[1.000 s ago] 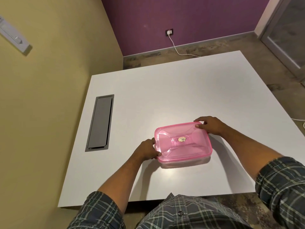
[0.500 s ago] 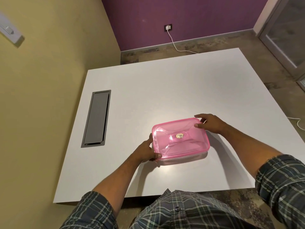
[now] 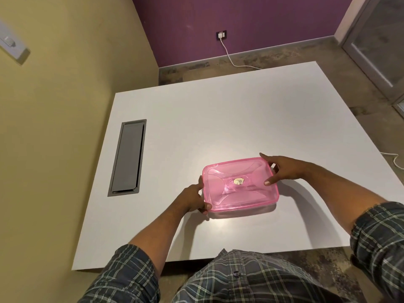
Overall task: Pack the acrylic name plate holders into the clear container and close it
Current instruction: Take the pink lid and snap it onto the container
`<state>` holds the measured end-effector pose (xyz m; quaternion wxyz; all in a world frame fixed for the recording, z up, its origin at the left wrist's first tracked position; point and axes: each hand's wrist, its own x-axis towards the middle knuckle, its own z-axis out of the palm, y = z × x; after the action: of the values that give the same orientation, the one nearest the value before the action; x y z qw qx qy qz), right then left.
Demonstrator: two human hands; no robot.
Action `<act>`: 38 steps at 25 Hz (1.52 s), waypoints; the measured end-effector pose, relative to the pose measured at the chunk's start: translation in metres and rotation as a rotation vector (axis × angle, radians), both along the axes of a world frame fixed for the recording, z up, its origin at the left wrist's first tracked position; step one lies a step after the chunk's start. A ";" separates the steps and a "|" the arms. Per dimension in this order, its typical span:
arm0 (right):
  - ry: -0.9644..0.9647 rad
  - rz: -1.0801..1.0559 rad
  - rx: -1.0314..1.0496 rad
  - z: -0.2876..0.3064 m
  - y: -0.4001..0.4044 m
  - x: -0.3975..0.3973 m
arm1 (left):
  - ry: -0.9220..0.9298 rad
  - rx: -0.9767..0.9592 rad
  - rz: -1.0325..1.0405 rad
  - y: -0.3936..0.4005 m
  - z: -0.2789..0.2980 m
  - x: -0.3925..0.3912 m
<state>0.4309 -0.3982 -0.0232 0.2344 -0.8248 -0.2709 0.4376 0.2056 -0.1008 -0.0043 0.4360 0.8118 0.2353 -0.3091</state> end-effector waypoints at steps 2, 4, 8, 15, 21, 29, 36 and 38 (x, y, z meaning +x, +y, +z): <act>0.047 0.030 -0.035 0.002 -0.001 -0.002 | -0.012 0.066 -0.036 -0.001 -0.002 0.002; 0.101 0.051 -0.078 0.003 -0.004 -0.006 | 0.007 0.093 -0.050 -0.001 -0.005 0.004; 0.121 0.073 -0.171 0.002 -0.009 -0.011 | 0.007 0.277 -0.166 -0.001 -0.003 0.014; 0.038 0.198 -0.288 0.023 0.006 -0.012 | -0.075 0.565 -0.542 0.002 0.001 0.040; -0.118 0.286 -0.433 0.032 0.013 -0.016 | -0.067 0.622 -0.643 0.007 0.000 0.049; -0.118 0.299 -0.446 0.039 0.015 -0.018 | -0.216 0.379 -0.195 0.019 -0.001 0.070; -0.054 0.226 -0.340 0.032 0.009 -0.017 | -0.060 -0.031 0.687 0.020 -0.018 0.079; -0.066 0.202 -0.292 0.032 0.006 -0.015 | 0.007 -0.112 0.771 0.024 -0.023 0.083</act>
<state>0.4161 -0.3925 0.0092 0.0580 -0.8325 -0.2936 0.4662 0.2883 -0.0770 -0.0269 0.5632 0.6377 0.5072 -0.1376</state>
